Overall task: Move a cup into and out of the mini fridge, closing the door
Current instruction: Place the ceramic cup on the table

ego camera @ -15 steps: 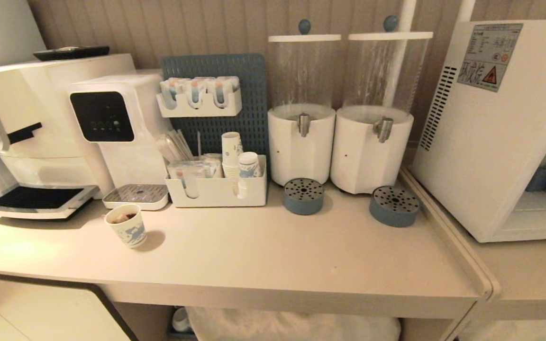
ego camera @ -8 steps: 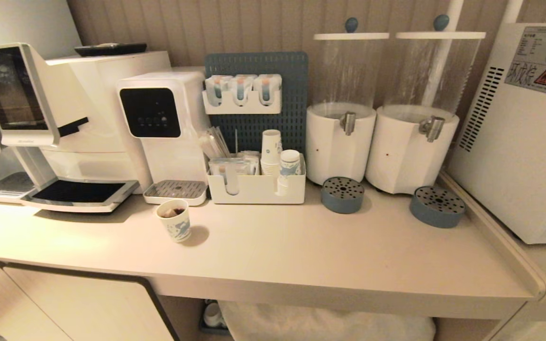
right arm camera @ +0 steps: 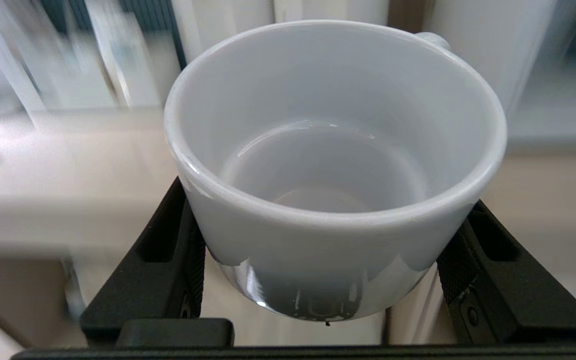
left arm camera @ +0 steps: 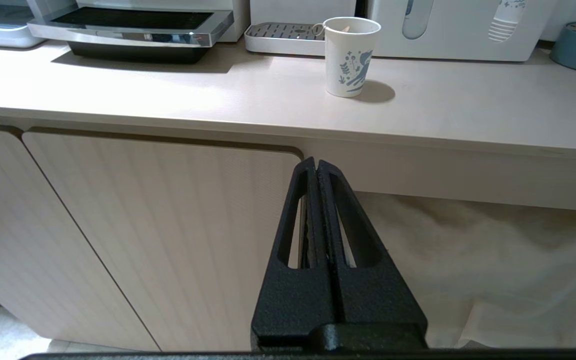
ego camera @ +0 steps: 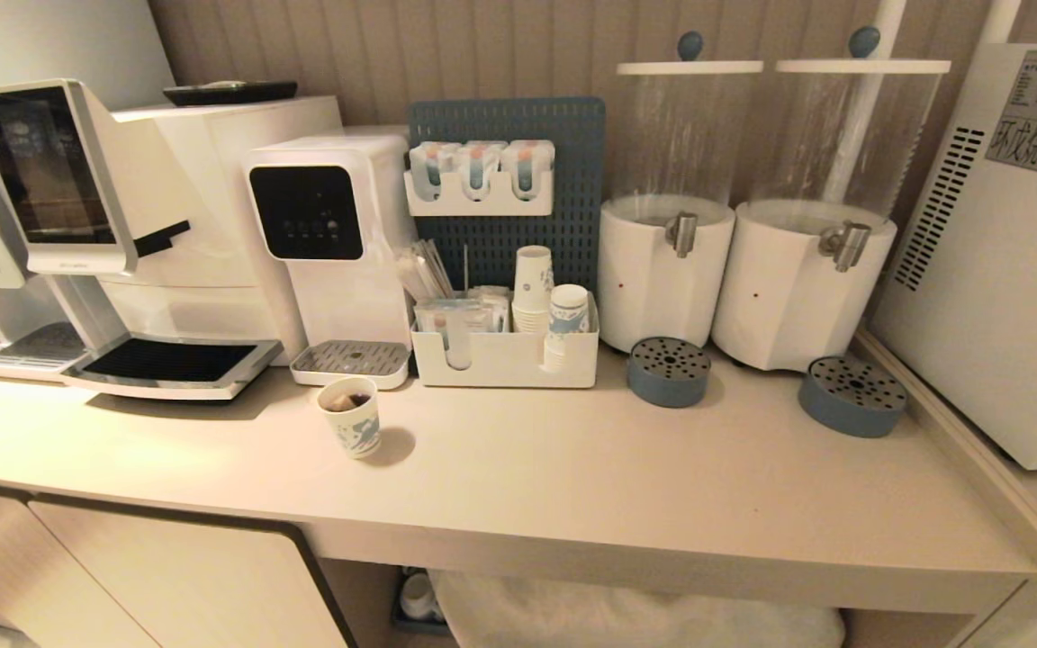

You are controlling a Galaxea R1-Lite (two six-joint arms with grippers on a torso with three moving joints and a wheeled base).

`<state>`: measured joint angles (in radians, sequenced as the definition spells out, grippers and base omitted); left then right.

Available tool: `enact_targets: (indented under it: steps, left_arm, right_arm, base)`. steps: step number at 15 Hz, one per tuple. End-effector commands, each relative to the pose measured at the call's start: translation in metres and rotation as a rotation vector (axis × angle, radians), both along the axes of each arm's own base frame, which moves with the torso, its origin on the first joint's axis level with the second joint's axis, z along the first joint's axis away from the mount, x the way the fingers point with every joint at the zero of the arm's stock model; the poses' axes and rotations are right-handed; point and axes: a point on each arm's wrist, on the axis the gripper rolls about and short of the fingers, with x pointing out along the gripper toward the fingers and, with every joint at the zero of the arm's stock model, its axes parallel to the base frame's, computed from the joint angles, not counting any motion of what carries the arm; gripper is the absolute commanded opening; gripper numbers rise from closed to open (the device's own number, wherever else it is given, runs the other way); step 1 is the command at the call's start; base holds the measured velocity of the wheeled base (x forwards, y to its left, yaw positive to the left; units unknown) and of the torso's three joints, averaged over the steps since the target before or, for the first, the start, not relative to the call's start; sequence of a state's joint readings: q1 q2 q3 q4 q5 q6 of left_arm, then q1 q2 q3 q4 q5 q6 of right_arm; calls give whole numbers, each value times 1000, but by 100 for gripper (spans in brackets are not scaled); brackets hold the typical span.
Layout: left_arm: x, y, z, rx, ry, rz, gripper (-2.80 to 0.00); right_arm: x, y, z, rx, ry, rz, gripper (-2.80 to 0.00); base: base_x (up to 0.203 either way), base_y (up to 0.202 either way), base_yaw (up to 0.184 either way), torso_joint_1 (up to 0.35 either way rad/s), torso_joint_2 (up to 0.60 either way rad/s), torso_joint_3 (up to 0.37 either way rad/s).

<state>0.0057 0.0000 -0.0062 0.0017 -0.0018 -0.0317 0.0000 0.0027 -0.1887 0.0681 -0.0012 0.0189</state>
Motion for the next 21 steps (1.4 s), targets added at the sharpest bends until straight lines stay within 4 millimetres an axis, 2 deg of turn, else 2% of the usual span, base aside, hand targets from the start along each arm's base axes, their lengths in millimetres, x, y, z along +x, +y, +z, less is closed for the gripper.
enact_targets:
  steps: [1, 2, 3, 4, 5, 7, 10, 12, 14, 17, 19, 21]
  left_arm:
    - [0, 0, 0, -1, 0, 1, -280]
    - [0, 0, 0, -2, 0, 1, -280]
    - [0, 0, 0, -2, 0, 1, -280]
    - [0, 0, 0, -2, 0, 1, -280]
    - [0, 0, 0, -4, -2, 1, -280]
    - [0, 0, 0, -4, -2, 1, -280]
    - [0, 0, 0, -4, -2, 1, -280]
    - [0, 0, 0, -5, -2, 1, -280]
    - [0, 0, 0, -5, -1, 1, -280]
    - [0, 0, 0, -7, -2, 2, -280]
    - [0, 0, 0, -8, -2, 2, -280]
    - [0, 0, 1, -10, -8, 2, -280]
  right_arm:
    - [-17, 0, 50, 12, -96, 1, -280]
    - [-9, 0, 70, 40, -61, 2, -280]
    - [7, 0, 85, 64, 2, 2, -280]
    - [28, 0, 97, 81, 70, 2, -280]
    - [58, 0, 109, 98, 145, 4, -280]
    - [111, 1, 117, 112, 249, 62, -280]
    - [175, 0, 110, 104, 326, 315, -280]
    - [210, -20, 99, 135, 354, 582, -280]
    - [237, -46, 80, 165, 376, 754, -280]
    - [277, -70, 21, 54, 394, 853, -280]
    - [298, -75, -7, -21, 358, 891, -280]
    - [321, -65, -32, -150, 280, 917, -280]
  base:
    - [0, 0, 0, 0, 0, 0]
    - [0, 0, 0, 0, 0, 0]
    - [0, 0, 0, 0, 0, 0]
    - [0, 0, 0, 0, 0, 0]
    - [0, 0, 0, 0, 0, 0]
    - [0, 0, 0, 0, 0, 0]
    - [0, 0, 0, 0, 0, 0]
    - [0, 0, 0, 0, 0, 0]
    - [0, 0, 0, 0, 0, 0]
    - [0, 0, 0, 0, 0, 0]
    - [0, 0, 0, 0, 0, 0]
    - [0, 0, 0, 0, 0, 0]
